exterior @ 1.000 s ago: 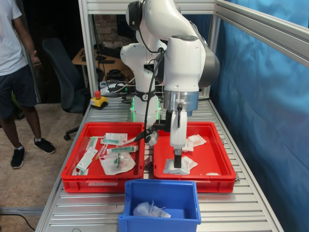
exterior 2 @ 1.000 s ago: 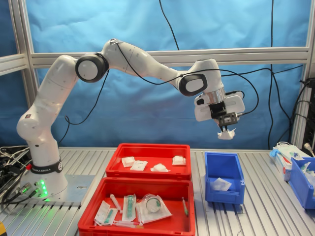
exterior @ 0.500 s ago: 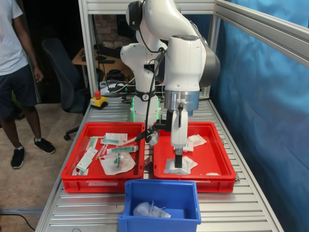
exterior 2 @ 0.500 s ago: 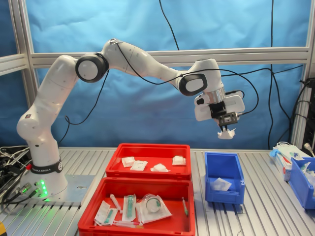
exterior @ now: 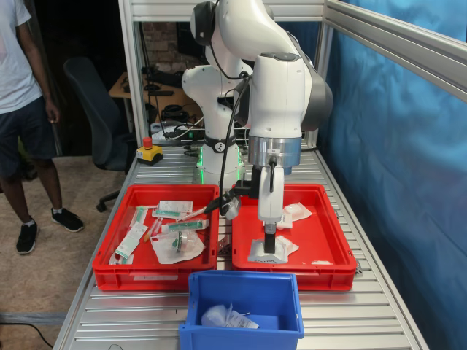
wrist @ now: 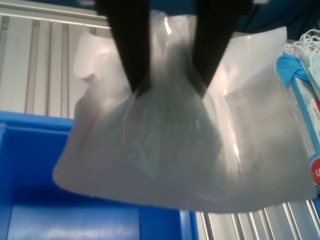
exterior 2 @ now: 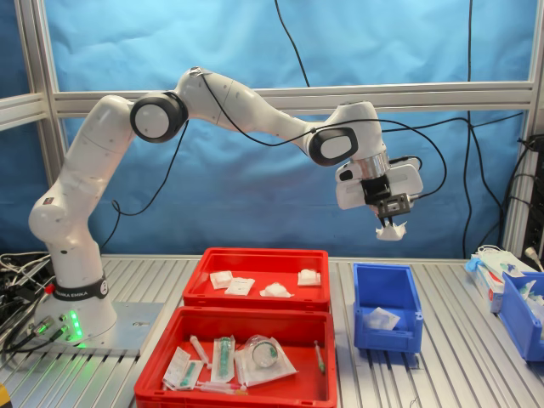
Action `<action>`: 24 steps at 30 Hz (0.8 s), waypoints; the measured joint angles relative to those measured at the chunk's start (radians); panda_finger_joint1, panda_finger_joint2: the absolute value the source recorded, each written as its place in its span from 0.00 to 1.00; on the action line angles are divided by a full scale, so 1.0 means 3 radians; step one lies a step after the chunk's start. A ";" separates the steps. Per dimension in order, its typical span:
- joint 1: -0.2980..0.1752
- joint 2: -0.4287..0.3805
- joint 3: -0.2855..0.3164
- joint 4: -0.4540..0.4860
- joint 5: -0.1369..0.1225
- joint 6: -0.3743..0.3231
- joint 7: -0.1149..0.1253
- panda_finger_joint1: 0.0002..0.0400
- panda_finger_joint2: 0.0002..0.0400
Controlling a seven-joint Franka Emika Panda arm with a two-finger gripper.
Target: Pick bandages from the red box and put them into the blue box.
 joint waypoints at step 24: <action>0.0000 0.0000 0.0000 0.0000 0.0000 0.0000 0.0000 0.66 0.66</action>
